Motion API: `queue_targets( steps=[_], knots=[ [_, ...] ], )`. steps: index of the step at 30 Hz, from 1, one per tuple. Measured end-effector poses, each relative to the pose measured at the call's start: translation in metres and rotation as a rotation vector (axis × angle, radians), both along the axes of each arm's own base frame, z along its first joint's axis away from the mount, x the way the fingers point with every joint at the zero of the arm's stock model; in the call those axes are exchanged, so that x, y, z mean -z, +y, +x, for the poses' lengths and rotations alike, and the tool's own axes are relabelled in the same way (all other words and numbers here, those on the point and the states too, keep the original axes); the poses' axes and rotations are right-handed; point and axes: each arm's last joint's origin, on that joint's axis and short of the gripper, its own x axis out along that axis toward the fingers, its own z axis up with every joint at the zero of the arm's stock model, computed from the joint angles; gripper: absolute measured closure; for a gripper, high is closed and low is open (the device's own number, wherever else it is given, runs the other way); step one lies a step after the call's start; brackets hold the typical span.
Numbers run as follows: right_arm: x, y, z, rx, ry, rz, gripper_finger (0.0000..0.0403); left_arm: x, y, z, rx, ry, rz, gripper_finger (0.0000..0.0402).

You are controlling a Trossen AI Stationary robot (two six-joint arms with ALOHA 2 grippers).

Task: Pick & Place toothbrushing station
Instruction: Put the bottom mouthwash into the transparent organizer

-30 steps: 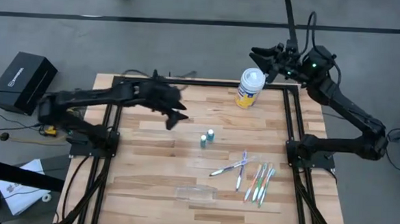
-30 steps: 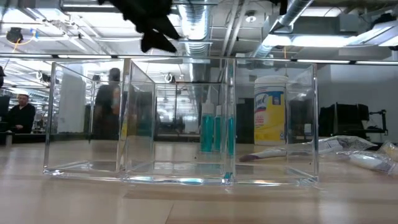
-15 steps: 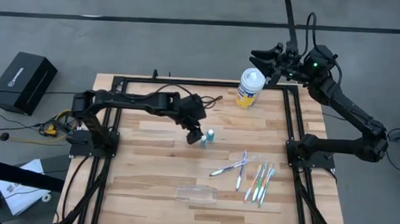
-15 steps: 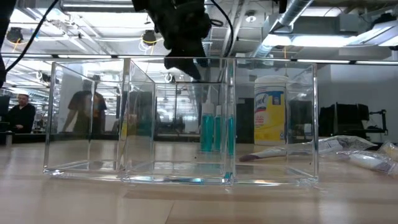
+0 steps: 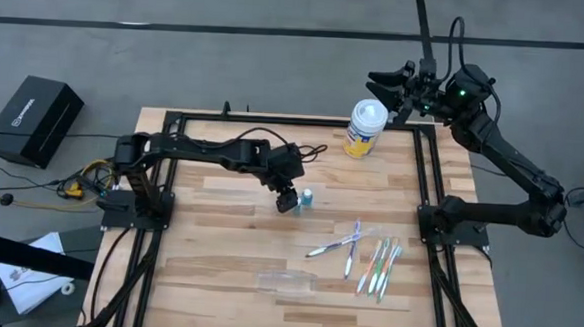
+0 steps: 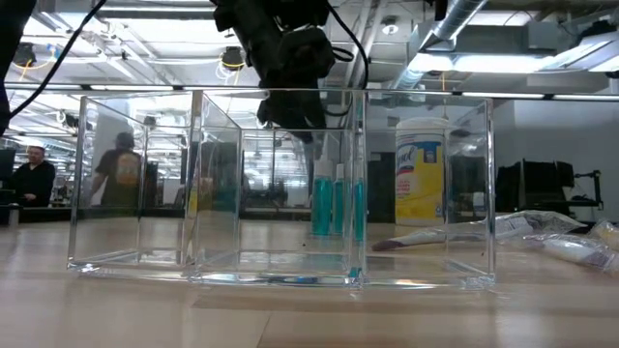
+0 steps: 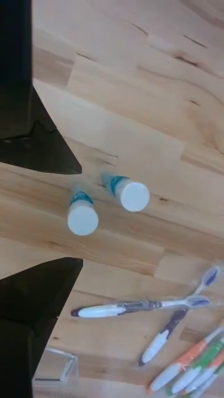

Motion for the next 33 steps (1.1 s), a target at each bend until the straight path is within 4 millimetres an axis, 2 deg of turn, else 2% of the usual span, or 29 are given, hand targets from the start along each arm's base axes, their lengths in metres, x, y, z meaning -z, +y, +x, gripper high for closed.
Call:
queue_targets(
  steps=[13,23,33],
  knots=[
    [0.0,0.0,0.0,0.0,-0.003,-0.003,0.0228,0.02,-0.001,0.01,-0.008,0.028,-0.044,0.0176],
    [0.0,0.0,0.0,0.0,-0.003,-0.002,0.0228,0.021,0.0,0.012,-0.016,0.02,-0.032,0.0177],
    [0.0,0.0,0.0,0.0,-0.003,-0.002,0.0228,0.04,0.001,0.018,-0.017,0.067,-0.062,0.0178]
  ],
)
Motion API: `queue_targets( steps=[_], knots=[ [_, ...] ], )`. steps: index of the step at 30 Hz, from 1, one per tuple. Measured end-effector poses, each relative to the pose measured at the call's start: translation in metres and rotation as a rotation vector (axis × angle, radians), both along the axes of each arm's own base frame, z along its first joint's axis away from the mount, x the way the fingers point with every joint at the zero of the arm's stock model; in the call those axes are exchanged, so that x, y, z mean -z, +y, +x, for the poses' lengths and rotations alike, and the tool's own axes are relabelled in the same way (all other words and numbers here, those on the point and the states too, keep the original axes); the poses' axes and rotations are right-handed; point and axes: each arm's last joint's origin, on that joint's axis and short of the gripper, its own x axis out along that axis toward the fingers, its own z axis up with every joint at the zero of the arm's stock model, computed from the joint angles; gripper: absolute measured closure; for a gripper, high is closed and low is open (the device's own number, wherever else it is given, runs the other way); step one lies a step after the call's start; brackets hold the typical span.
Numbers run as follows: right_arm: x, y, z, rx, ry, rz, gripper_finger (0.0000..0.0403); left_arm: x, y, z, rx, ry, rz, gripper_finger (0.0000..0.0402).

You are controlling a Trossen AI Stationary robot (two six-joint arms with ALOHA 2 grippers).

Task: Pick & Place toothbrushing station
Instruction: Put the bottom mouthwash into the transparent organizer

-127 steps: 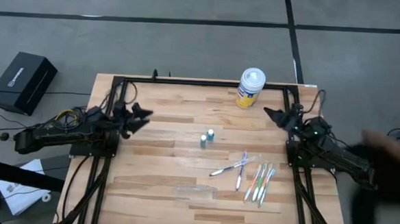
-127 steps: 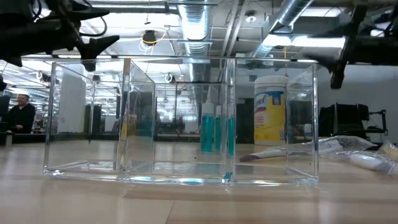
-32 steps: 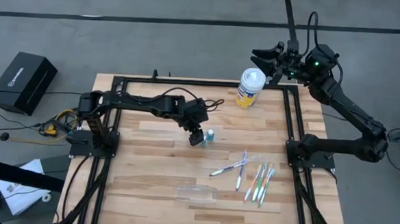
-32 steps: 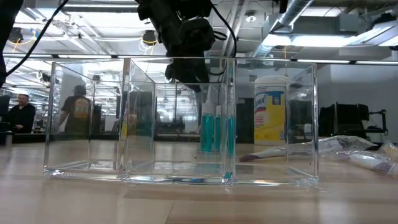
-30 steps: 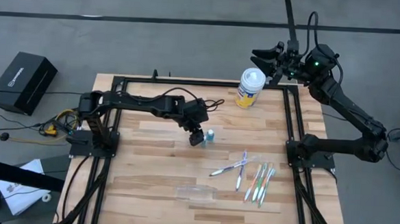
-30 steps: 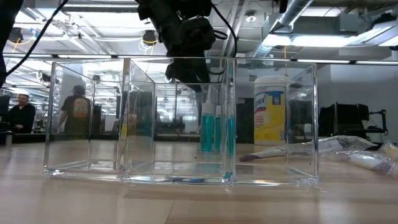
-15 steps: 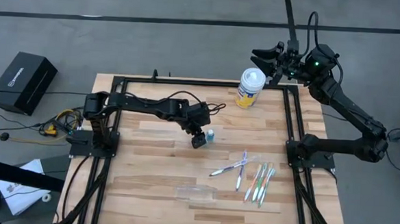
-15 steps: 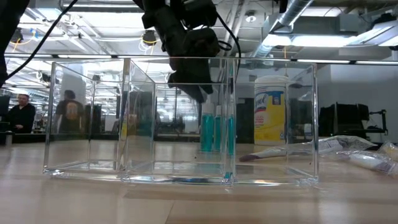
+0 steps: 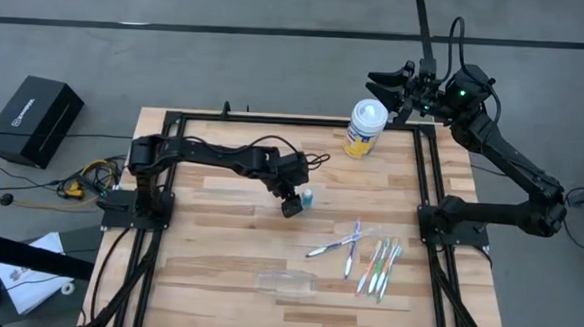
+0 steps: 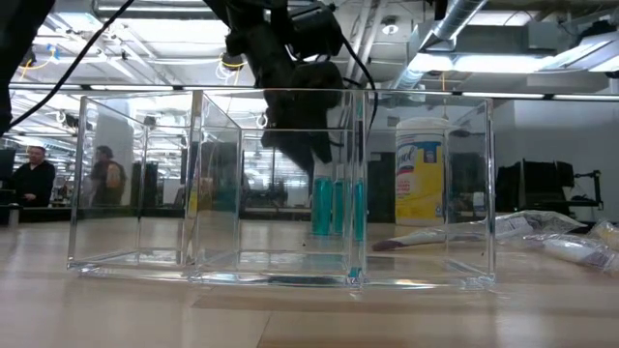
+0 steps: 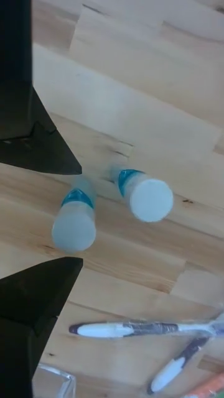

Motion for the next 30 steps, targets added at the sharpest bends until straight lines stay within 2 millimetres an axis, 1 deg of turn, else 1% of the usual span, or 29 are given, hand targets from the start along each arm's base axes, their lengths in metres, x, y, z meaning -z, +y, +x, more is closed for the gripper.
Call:
queue_targets(
  steps=[19,27,30],
  knots=[
    [0.0,0.0,0.0,-0.001,0.0,0.0,0.0228,-0.0006,0.0056,0.0013,-0.014,-0.021,0.014,0.018],
    [0.0,0.0001,0.0001,-0.002,0.001,0.0,0.0228,0.0085,0.0051,-0.0029,-0.013,0.0,-0.003,0.0198],
    [0.0001,0.0001,0.0001,-0.002,0.001,0.0,0.0228,0.0088,0.0046,-0.0027,-0.012,-0.004,-0.006,0.0199]
  ],
)
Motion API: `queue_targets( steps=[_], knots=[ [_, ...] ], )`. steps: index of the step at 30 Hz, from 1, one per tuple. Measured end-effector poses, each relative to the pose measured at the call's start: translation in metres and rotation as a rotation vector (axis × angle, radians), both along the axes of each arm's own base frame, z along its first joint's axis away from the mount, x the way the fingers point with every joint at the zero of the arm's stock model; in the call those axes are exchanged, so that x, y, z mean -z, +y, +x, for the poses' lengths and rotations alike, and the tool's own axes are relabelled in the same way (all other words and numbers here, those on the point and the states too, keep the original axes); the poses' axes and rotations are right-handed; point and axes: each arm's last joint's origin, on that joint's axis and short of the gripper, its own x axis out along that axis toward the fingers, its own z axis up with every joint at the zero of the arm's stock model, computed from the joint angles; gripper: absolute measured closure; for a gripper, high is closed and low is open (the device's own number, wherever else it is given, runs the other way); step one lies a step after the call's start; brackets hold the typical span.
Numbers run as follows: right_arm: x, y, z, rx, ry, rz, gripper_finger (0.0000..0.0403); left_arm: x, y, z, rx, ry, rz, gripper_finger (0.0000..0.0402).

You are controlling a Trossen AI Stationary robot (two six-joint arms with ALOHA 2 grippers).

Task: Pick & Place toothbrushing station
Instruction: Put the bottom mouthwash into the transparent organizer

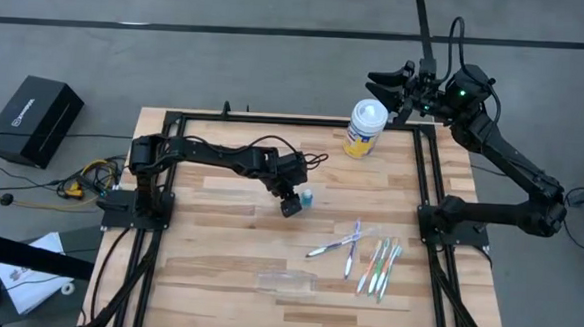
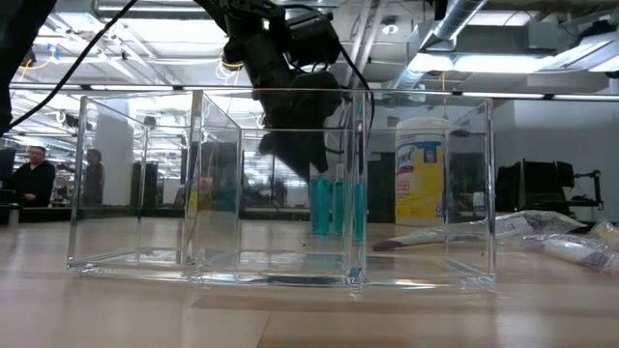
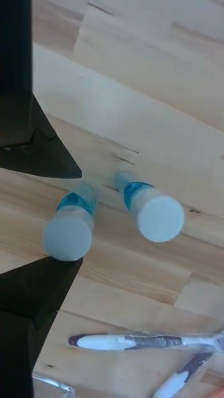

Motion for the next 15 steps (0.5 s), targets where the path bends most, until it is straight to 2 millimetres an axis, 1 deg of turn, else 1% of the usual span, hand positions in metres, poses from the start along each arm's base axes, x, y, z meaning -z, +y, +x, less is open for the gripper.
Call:
queue_targets(
  steps=[4,7,10,14,15],
  knots=[
    [0.0,0.0,0.0,0.0,0.0,0.0,0.0228,-0.0004,0.0001,0.0008,0.0,-0.009,0.002,0.0202],
    [0.0001,0.0,0.0,0.0,0.0,0.0,0.0228,-0.0007,0.0002,0.0012,0.0,-0.014,0.002,0.0218],
    [0.0001,0.0,0.0,0.0,0.0,0.0,0.0228,-0.0011,0.0003,0.0017,0.0,-0.02,0.004,0.0252],
    [0.0001,0.0,0.0,0.0,0.0,0.0,0.0228,-0.0018,0.0004,0.0023,-0.001,-0.03,0.005,0.0312],
    [0.0001,0.0,0.0,0.0,0.0,0.0,0.0228,-0.0019,0.0004,0.0024,-0.001,-0.031,0.005,0.032]
  ],
)
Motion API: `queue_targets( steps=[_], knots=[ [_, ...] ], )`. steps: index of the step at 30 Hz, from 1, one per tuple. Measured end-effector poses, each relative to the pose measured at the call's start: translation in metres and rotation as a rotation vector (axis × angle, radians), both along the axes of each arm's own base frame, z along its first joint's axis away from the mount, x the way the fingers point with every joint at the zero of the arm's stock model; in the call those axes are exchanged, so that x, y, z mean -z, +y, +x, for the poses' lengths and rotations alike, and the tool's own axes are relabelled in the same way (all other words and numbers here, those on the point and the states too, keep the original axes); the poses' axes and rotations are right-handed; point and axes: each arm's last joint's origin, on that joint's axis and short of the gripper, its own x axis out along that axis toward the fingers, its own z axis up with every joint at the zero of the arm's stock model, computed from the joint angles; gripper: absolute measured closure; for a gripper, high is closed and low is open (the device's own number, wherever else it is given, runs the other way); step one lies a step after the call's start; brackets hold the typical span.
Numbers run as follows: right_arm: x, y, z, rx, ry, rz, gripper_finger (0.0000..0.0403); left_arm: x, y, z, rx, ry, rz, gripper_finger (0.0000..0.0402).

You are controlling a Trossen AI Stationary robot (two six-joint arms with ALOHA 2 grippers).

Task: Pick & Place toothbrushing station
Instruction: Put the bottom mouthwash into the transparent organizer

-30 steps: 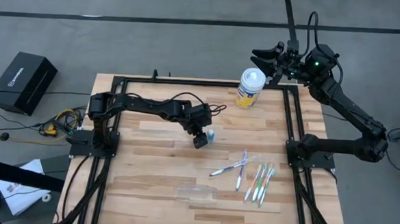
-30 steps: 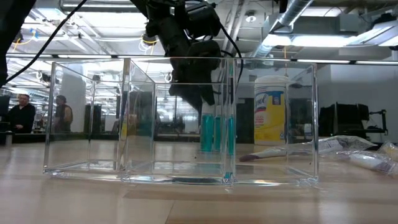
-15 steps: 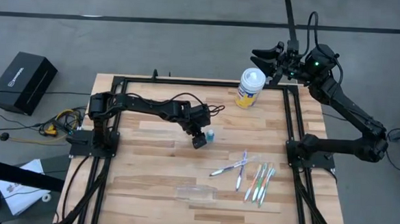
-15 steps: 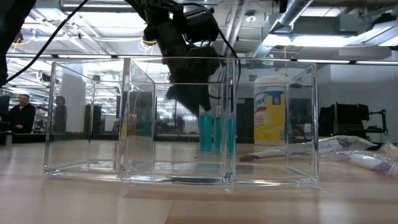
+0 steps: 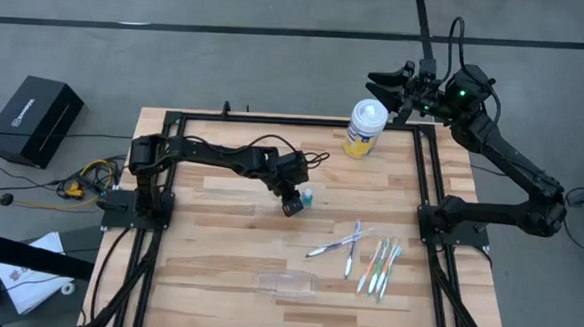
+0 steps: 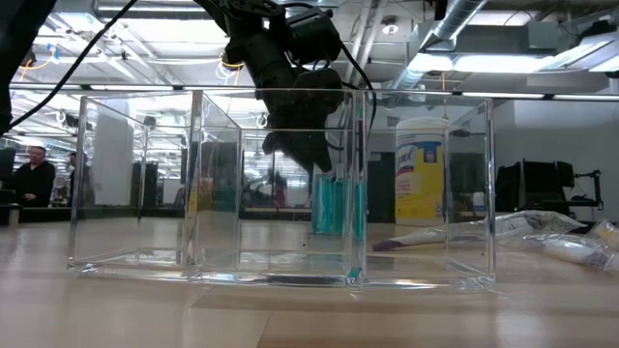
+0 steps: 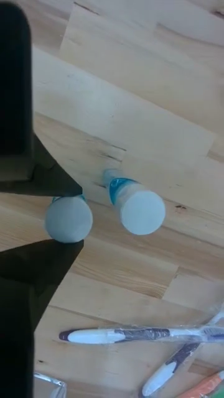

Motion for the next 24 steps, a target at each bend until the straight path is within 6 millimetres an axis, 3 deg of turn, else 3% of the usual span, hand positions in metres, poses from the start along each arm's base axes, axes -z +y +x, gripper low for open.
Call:
queue_targets(
  steps=[12,16,24],
  knots=[
    [0.0,0.0,0.0,0.0,0.0,0.0,0.0228,-0.006,0.0,-0.001,0.0,-0.019,-0.008,0.032],
    [0.0,0.0,0.0,0.0,0.0,0.0,0.0228,-0.032,0.0,-0.008,-0.013,-0.098,0.037,0.032],
    [-0.002,0.0,0.0,-0.004,-0.016,-0.015,0.0228,-0.108,-0.013,-0.04,-0.001,-0.328,0.082,0.032]
  ],
)
